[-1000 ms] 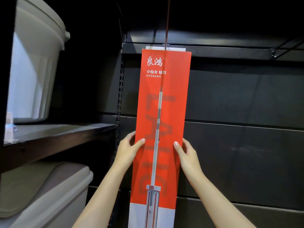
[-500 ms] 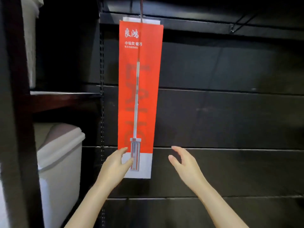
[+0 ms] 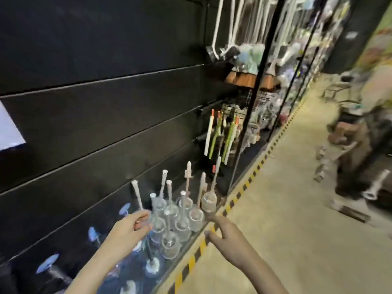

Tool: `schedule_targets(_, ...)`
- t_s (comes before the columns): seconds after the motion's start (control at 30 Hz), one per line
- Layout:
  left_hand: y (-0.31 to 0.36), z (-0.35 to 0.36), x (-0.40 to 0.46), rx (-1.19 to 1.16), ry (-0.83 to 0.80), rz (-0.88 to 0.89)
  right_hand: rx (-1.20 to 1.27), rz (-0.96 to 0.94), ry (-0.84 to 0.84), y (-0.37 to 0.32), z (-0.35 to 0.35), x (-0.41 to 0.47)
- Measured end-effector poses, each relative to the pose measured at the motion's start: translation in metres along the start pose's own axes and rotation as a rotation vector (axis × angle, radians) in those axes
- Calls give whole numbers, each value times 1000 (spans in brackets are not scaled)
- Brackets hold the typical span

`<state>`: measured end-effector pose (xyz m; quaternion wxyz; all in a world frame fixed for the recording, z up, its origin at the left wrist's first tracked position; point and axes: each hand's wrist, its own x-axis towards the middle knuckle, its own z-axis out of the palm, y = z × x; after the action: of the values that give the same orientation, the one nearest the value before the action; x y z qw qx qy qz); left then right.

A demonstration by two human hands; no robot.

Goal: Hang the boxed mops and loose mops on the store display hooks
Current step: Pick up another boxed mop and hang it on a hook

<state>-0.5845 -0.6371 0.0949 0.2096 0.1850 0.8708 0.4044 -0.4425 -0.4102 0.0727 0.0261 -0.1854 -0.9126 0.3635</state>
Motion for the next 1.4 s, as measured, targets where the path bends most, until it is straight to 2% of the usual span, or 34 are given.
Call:
schedule_targets(0.13,44,106,-8,28,-276,79,123,299,190,85,-25,-112)
schedule_targets(0.27,119,217,-35,37,-526,223,206,568,445,153,-62,-215)
schedule_targets(0.4,199,322,-76,43,-733,382,263,744,643,206,-96,-301)
schedule_targets(0.5,254,394,-106,57,-829,502,332,841,761,245,-125,-354)
schedule_targets(0.63,315,481,-137,40,-910,563,369,929,891,303,-172,-410)
schedule_targets(0.83,377,579,-157,67,-943,580,366,951,968,386,-253,-458)
schedule_targets(1.0,414,635,-125,101,-930,517,383,916,1020,445,-318,-455)
schedule_targets(1.17,472,729,-69,134,-921,494,433,918,1109,528,-387,-444)
schedule_targets(1.4,597,886,-48,228,-1069,607,492,1098,1283,625,-459,-459)
